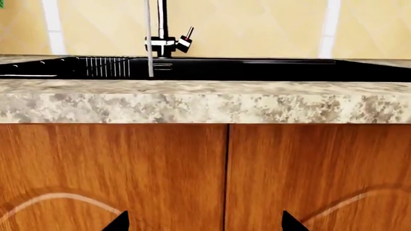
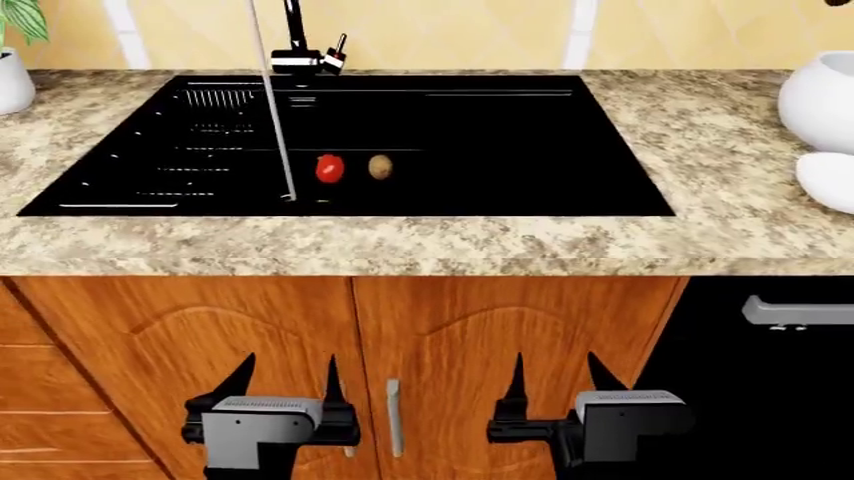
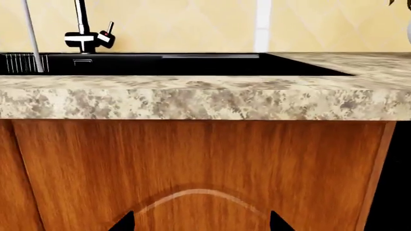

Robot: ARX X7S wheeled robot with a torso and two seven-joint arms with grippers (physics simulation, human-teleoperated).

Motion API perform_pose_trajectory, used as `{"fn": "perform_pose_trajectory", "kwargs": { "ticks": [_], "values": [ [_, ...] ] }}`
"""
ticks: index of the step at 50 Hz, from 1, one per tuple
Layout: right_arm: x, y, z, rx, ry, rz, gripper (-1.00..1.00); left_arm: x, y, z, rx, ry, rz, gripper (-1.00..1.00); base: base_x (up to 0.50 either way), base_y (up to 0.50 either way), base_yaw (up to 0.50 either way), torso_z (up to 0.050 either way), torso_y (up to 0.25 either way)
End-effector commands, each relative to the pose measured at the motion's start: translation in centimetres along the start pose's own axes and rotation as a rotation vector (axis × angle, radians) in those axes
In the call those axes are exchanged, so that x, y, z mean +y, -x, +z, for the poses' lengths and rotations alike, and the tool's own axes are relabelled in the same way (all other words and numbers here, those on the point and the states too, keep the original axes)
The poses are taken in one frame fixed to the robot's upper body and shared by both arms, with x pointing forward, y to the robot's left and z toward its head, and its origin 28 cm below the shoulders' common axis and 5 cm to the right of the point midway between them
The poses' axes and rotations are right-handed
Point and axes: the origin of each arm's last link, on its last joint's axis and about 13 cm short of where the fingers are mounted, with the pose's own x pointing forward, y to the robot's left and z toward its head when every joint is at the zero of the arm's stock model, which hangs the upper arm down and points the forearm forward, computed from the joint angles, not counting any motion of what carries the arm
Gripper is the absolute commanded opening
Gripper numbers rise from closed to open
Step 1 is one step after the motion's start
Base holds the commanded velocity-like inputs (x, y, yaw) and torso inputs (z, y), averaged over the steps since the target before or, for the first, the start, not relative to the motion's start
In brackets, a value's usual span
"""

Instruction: Pick the pears and kiwis from the sink and place them in one bowl. Place the bell pepper in the other bowl. Then turn off the sink faucet.

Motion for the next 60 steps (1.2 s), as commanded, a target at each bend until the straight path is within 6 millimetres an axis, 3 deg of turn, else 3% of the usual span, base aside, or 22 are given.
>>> {"fn": "perform_pose_trajectory", "kwargs": {
  "ticks": [1,28,31,35,37,40,44,46,47,52,55,60],
  "values": [
    [0.1,0.0,0.1,-0.010,-0.004,0.010,1.00,0.2,-0.1,0.0,-0.003,-0.006,0.003,1.00,0.00,0.50,0.00,0.050,0.000],
    [0.2,0.1,0.1,-0.018,-0.019,0.027,1.00,0.2,-0.1,0.0,-0.028,-0.030,0.022,1.00,0.05,0.50,0.00,0.050,0.000],
    [0.7,0.6,2.6,-0.027,0.047,0.042,1.00,-0.4,-0.2,1.0,-0.015,-0.017,-0.027,1.00,0.02,0.05,0.00,0.017,0.000],
    [-0.1,-1.8,9.5,-0.041,0.044,0.137,1.00,-1.8,-3.2,9.0,-0.205,-0.009,-0.021,1.00,0.00,0.00,0.00,0.000,0.000],
    [-0.3,-3.3,12.5,-0.062,0.079,0.155,1.00,-2.3,-5.1,11.8,-0.254,-0.034,0.007,1.00,0.00,0.00,0.00,0.000,0.000],
    [-1.1,-7.5,17.8,-0.091,0.088,0.161,1.00,-2.8,-9.3,17.1,-0.284,0.021,0.056,1.00,0.00,0.00,0.00,0.000,0.000],
    [-2.1,-11.7,22.4,-0.108,0.066,0.149,1.00,-2.9,-13.1,21.4,-0.303,0.037,0.123,1.00,0.00,0.00,0.00,0.000,0.000],
    [-2.3,-13.1,23.5,-0.101,0.068,0.139,1.00,-3.0,-14.4,22.2,-0.298,0.036,0.142,1.00,0.00,0.00,0.00,0.000,0.000],
    [-2.5,-14.6,23.5,-0.078,0.069,0.124,1.00,-3.1,-16.0,22.5,-0.257,0.042,0.153,1.00,0.00,0.00,0.00,0.000,0.000],
    [-3.2,-19.9,22.5,0.034,0.035,0.058,1.00,-2.6,-22.1,23.0,-0.083,0.085,0.240,1.00,0.00,0.00,0.00,0.000,0.000],
    [-3.7,-21.0,22.0,0.052,0.034,0.036,1.00,-2.1,-23.0,22.9,-0.064,0.079,0.269,1.00,0.10,0.00,0.00,0.000,0.000],
    [-3.9,-21.0,21.6,0.084,0.065,0.039,1.00,-1.1,-23.4,22.5,-0.064,0.065,0.304,1.00,0.50,0.00,0.00,0.000,0.000]
  ]
}}
